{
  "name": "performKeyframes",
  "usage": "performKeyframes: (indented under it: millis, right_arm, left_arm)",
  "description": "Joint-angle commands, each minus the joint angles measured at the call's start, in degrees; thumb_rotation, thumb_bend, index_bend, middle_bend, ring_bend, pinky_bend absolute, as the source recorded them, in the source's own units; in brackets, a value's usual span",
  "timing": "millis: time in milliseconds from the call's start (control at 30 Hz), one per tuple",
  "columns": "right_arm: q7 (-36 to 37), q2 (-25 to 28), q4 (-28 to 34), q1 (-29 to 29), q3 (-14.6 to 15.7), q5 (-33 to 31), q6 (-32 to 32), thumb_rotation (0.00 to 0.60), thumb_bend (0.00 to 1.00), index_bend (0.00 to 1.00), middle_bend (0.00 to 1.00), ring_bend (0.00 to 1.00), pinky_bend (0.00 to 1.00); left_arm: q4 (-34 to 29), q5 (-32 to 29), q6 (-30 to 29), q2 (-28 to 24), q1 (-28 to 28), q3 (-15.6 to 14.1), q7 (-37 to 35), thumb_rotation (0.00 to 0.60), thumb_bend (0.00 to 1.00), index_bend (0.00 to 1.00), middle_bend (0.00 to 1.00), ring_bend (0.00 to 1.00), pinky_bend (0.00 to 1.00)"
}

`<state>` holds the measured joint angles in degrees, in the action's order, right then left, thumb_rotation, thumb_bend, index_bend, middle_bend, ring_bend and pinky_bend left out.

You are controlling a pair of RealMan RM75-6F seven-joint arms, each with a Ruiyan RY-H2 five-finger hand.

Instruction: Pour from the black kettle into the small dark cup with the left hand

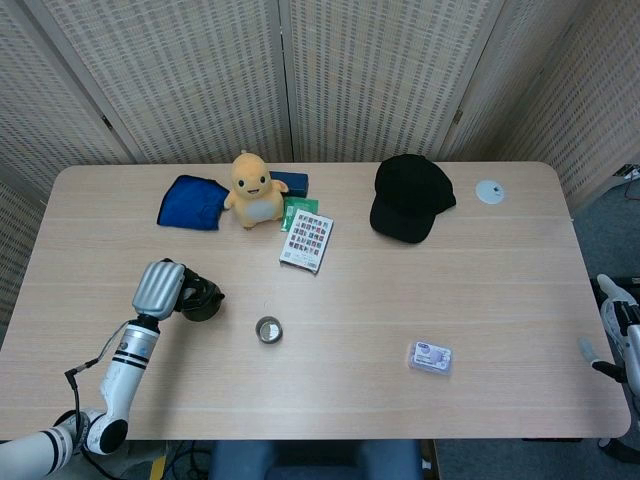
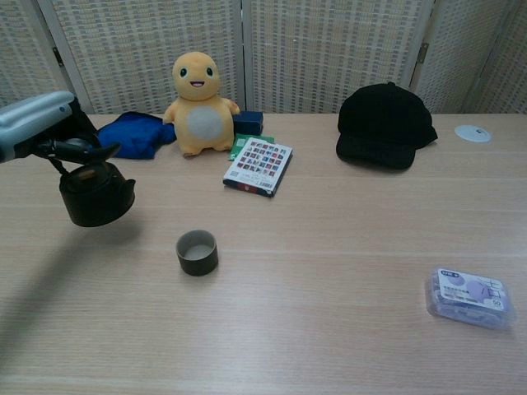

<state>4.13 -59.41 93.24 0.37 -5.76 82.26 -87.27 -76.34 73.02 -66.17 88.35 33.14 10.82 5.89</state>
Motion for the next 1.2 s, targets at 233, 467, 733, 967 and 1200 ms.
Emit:
performKeyframes:
  millis: [233, 467, 733, 967, 1200]
  right_arm:
    - [-0.2, -0.1, 0.1, 0.3, 0.0, 0.3, 0.3, 0.600, 0.24, 0.10, 0.20, 0.14, 0.17]
    - [-0.3, 0.0, 0.2, 0.4, 0.2, 0.7, 0.4, 0.600, 0.24, 0.11, 0.20, 0.14, 0.17]
    - [-1.0, 1.6, 1.5, 0.6, -0.8, 2.6, -2.2, 0.600, 0.24, 0.10, 0.20, 0.14, 0.17]
    - [-1.4, 2.1, 2.0, 1.1, -0.9, 3.0, -2.0, 0.600, 0.24, 0.11, 0.20, 0.14, 0.17]
    - [-1.3, 2.0, 1.7, 0.7, -0.7, 2.6, -2.1, 0.600, 0.24, 0.10, 0.20, 0.14, 0.17]
  left_arm:
    - [-3.2, 2.7, -1.9, -2.2, -1.1, -1.6, 1.8, 0.284, 0.35, 1.00, 1.00, 0.97, 0.48]
    - [-6.5, 5.8, -3.2, -2.9, -1.4, -3.2, 4.2, 0.271, 0.35, 1.00, 1.00, 0.97, 0.48]
    - [-8.2, 9.4, -3.6, -1.9, -0.5, -4.4, 7.5, 0.261, 0.35, 1.00, 1.00, 0.97, 0.48]
    - [-7.7, 10.8, -3.8, 0.1, 0.6, -4.3, 11.3, 0.260, 0.35, 1.00, 1.00, 0.97, 0.48]
    - [-5.6, 11.6, -3.6, 2.2, 1.5, -4.2, 14.7, 0.261, 0.35, 1.00, 1.00, 0.96, 0.48]
